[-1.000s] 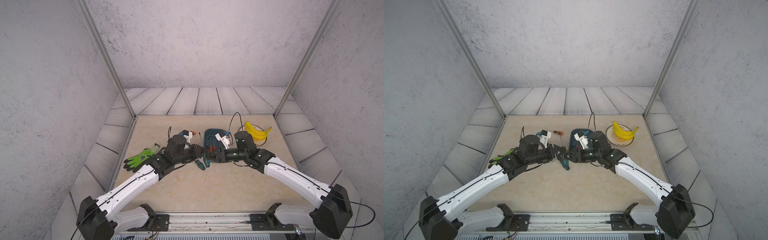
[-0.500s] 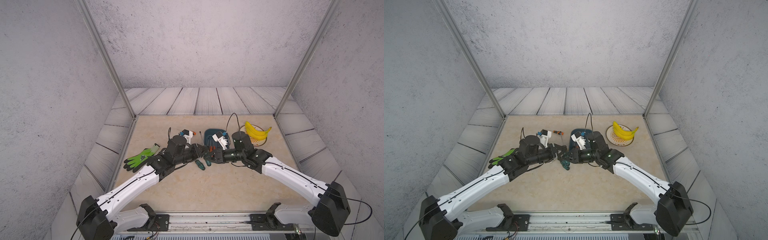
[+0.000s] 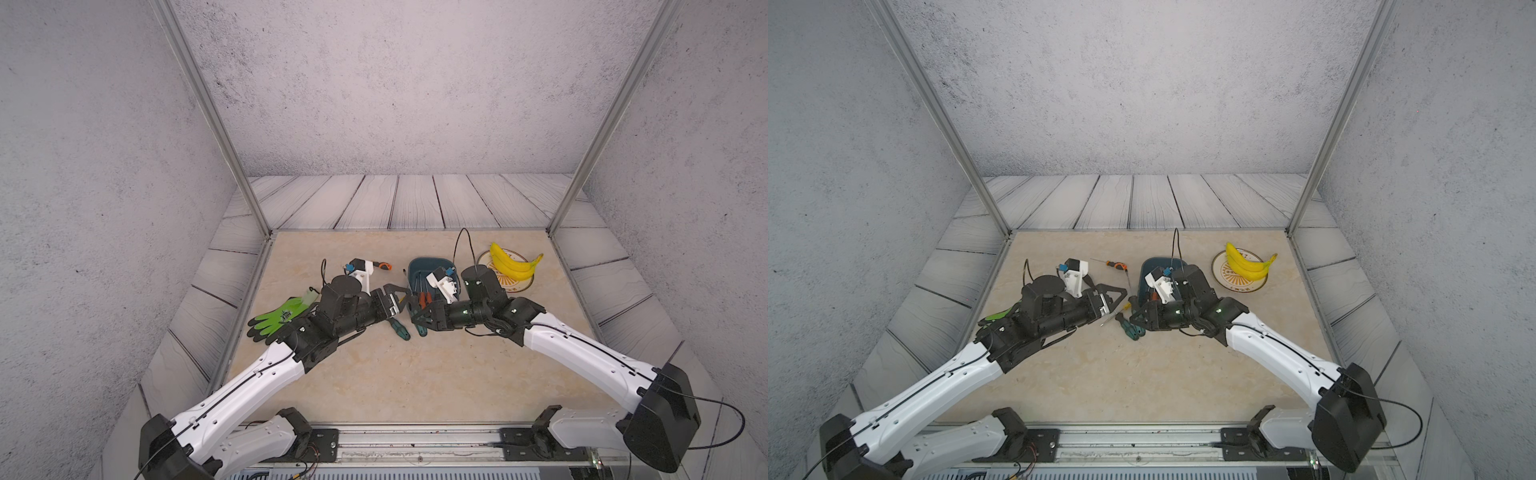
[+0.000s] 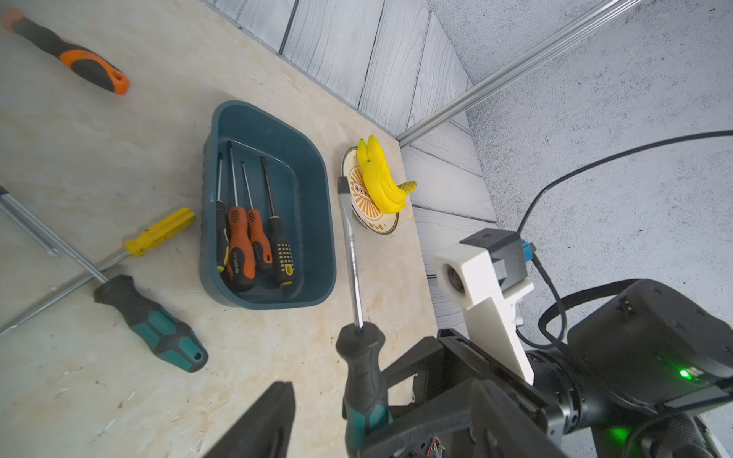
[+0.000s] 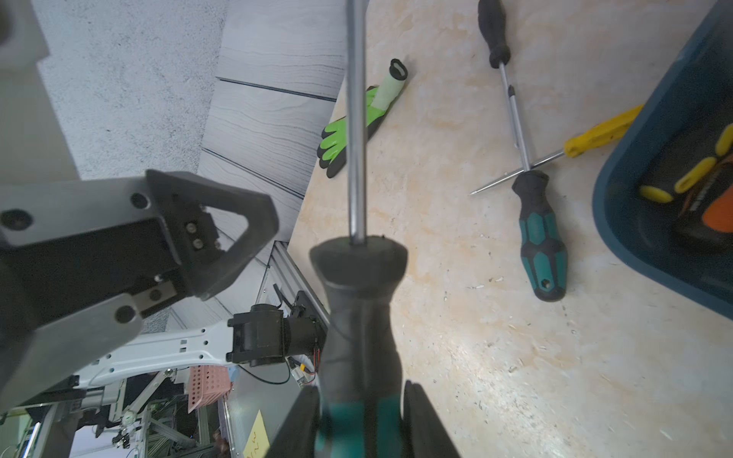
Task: Put the screwdriver on the desktop into the storage box
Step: Place the screwdriver in the storage box.
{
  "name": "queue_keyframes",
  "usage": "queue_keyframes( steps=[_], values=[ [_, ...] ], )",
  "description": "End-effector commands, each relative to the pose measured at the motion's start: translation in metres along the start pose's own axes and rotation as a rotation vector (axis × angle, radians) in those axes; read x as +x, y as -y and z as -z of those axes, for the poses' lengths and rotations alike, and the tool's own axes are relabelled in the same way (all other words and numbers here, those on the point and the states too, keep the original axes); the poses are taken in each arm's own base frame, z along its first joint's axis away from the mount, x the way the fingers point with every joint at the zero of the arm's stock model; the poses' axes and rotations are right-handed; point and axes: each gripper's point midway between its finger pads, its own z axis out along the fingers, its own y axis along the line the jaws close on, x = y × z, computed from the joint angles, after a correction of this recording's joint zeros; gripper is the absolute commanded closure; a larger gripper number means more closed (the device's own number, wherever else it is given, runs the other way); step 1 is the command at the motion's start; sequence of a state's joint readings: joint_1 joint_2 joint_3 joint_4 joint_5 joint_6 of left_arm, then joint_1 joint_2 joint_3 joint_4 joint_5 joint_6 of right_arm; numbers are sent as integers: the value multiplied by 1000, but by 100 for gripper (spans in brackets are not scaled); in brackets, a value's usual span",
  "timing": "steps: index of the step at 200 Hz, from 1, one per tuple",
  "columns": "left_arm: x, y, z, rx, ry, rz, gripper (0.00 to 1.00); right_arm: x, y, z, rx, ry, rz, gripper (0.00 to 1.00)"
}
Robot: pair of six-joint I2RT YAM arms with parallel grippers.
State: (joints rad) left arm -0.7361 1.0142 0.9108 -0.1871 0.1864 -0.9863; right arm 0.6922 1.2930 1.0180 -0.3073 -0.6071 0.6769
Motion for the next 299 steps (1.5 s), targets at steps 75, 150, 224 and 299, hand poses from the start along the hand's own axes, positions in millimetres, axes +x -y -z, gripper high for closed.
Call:
queue_keyframes(
  steps=[75, 150, 224, 299],
  values=[
    [20, -50, 39, -184, -16, -61, 23, -16, 50, 19, 228, 19, -38, 92],
    [45, -87, 54, -259, -41, -20, 23, -36, 108, 46, 433, 25, -109, 92],
    [65, -115, 62, -296, -54, 30, 24, -51, 151, 43, 583, -12, -148, 92],
    [74, -125, 61, -308, -66, 59, 24, -70, 177, 24, 660, -69, -175, 92]
  ],
)
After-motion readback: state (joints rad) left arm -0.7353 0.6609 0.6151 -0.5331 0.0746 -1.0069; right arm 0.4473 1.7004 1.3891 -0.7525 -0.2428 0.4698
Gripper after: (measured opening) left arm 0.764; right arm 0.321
